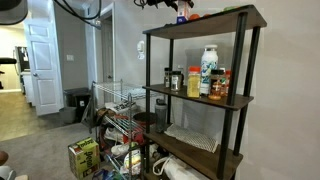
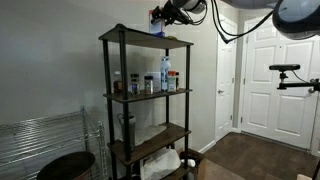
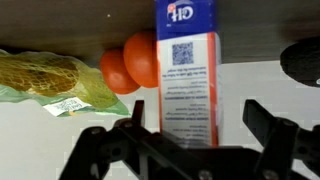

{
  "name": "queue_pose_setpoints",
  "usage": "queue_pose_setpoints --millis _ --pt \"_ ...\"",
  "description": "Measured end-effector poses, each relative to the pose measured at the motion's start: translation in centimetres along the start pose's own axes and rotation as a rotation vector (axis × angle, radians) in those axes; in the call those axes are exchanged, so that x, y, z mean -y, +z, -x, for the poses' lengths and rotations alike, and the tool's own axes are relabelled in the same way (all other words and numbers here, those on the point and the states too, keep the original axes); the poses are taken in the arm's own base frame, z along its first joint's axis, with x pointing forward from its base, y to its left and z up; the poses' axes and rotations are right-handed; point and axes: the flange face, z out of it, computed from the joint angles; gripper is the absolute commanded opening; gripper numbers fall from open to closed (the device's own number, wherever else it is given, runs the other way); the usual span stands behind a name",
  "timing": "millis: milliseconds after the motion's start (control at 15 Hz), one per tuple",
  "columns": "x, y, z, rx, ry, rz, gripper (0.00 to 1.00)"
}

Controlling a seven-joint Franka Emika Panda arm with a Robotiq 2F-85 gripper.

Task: Pick up the box from the top shelf and place it on the second shelf.

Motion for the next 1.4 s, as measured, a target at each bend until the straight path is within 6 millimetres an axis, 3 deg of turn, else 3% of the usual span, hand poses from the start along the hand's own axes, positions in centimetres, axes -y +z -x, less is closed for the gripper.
queue_pose_setpoints --millis 67,200,400,667,1000,1400 --pt "0.0 0.0 -0.1 0.002 0.000 0.000 0.74" --pt "-0.1 0.0 -0.2 0.001 0.001 0.002 0.69" --pt "-0.5 0.0 -0.3 -0.001 0.003 0.007 0.47" --pt "-0.8 0.0 -0.5 -0.003 0.013 0.004 0.25" --pt "-1.3 -0.6 -0.7 -0.007 0.018 0.011 0.23" --pt "-3.6 -5.5 -1.0 -0.012 0.017 0.003 0.23"
